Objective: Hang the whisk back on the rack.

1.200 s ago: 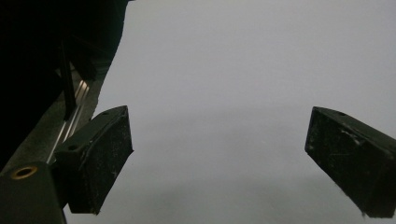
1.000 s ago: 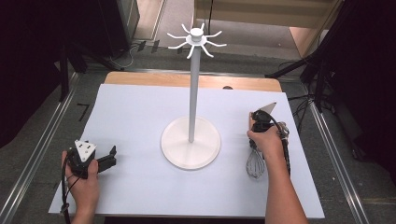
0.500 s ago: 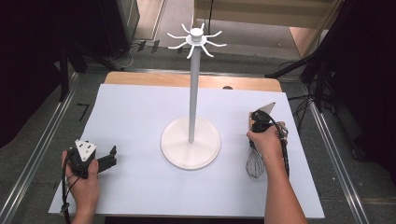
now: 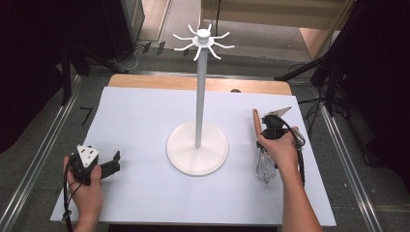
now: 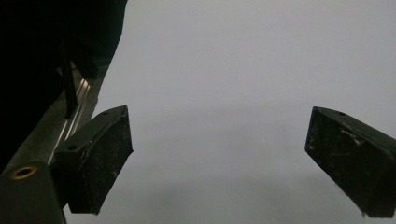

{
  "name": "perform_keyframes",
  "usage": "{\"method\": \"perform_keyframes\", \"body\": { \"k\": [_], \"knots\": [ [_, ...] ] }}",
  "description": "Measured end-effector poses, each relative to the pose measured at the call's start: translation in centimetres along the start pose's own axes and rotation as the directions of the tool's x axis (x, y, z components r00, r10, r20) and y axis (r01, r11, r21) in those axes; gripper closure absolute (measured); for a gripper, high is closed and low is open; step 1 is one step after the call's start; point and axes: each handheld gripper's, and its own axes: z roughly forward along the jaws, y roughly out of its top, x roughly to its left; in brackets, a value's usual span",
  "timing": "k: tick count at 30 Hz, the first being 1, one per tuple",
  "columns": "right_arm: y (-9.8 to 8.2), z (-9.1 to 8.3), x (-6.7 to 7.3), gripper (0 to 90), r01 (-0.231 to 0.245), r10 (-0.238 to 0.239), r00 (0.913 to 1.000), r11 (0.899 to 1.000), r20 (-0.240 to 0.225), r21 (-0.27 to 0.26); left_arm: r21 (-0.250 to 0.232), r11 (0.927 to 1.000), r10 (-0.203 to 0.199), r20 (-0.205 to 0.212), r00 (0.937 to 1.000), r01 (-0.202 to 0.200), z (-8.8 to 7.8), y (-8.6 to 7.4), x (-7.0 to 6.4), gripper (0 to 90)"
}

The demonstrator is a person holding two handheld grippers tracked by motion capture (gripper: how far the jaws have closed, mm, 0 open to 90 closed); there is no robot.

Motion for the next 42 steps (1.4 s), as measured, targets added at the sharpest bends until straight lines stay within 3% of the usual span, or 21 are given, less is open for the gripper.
{"method": "perform_keyframes", "body": {
  "k": [3, 5, 9, 15, 18, 20, 25, 26, 29, 32, 35, 38, 39, 42],
  "knots": [
    [-0.4, -0.9, 0.3, 83.0, 0.009, -0.01, 0.9996, 0.998, -0.025, -0.058, 0.001, 1.0, 0.0, 0.0, 1.0, 0.0, 0.0, 0.0, 0.0, 7.8],
    [-0.8, -1.4, 0.6, 83.0, 0.039, -0.046, 0.9974, 0.993, -0.056, -0.111, 0.0, 1.0, 0.0, 0.0, 1.0, 0.0, 0.0, 0.0, 0.0, 7.8],
    [-1.5, -2.7, 1.1, 83.0, 0.055, -0.077, 0.9928, 0.974, -0.092, -0.221, 0.0, 1.0, -0.003, 0.001, 1.0, 0.003, 0.0, 0.0, 0.0, 7.8],
    [-3.0, -4.4, 1.8, 83.0, 0.094, -0.159, 0.9771, 0.918, -0.141, -0.386, 0.002, 1.0, 0.001, -0.002, 1.0, -0.001, 0.0, 0.0, 0.0, 7.8],
    [-3.9, -5.3, 2.2, 83.0, 0.094, -0.194, 0.9661, 0.879, -0.17, -0.467, 0.002, 1.0, 0.002, -0.002, 1.0, -0.002, 0.0, 0.0, 0.0, 7.8],
    [-4.3, -5.8, 2.4, 83.0, 0.097, -0.214, 0.9625, 0.848, -0.167, -0.522, 0.001, 1.0, 0.002, -0.002, 1.0, -0.002, 0.0, 0.0, 0.0, 7.8],
    [-5.6, -7.0, 3.2, 83.0, 0.114, -0.294, 0.9373, 0.766, -0.187, -0.633, 0.0, 1.0, 0.0, -0.003, 1.0, 0.0, 0.0, 0.0, 0.0, 7.8],
    [-5.9, -7.3, 3.5, 83.0, 0.124, -0.317, 0.9311, 0.74, -0.18, -0.661, 0.0, 1.0, 0.001, -0.003, 1.0, -0.001, 0.0, 0.0, 0.0, 7.8],
    [-6.6, -8.0, 4.3, 83.0, 0.141, -0.365, 0.9156, 0.683, -0.168, -0.717, 0.0, 1.0, 0.001, -0.003, 1.0, -0.001, 0.0, 0.0, 0.0, 7.8],
    [-7.1, -8.4, 4.9, 83.0, 0.137, -0.394, 0.9026, 0.643, -0.173, -0.754, 0.0, 1.0, 0.0, -0.002, 1.0, 0.0, 0.0, 0.0, 0.0, 7.8],
    [-7.5, -8.7, 5.4, 83.0, 0.129, -0.41, 0.8955, 0.61, -0.173, -0.782, 0.001, 1.0, 0.002, -0.003, 1.0, -0.002, 0.0, 0.0, 0.0, 7.8],
    [-7.7, -8.9, 5.7, 83.0, 0.116, -0.432, 0.8813, 0.588, -0.191, -0.8, 0.003, 1.0, 0.003, -0.003, 1.0, -0.003, 0.0, 0.0, 0.0, 7.8],
    [-7.9, -9.0, 5.9, 83.0, 0.113, -0.44, 0.8785, 0.571, -0.187, -0.813, 0.003, 1.0, 0.0, -0.002, 1.0, 0.0, 0.0, 0.0, 0.0, 7.8],
    [-8.2, -9.3, 6.2, 83.0, 0.107, -0.459, 0.869, 0.539, -0.185, -0.835, 0.002, 1.0, -0.001, -0.003, 1.0, 0.001, 0.0, 0.0, 0.0, 7.8]
  ]
}}
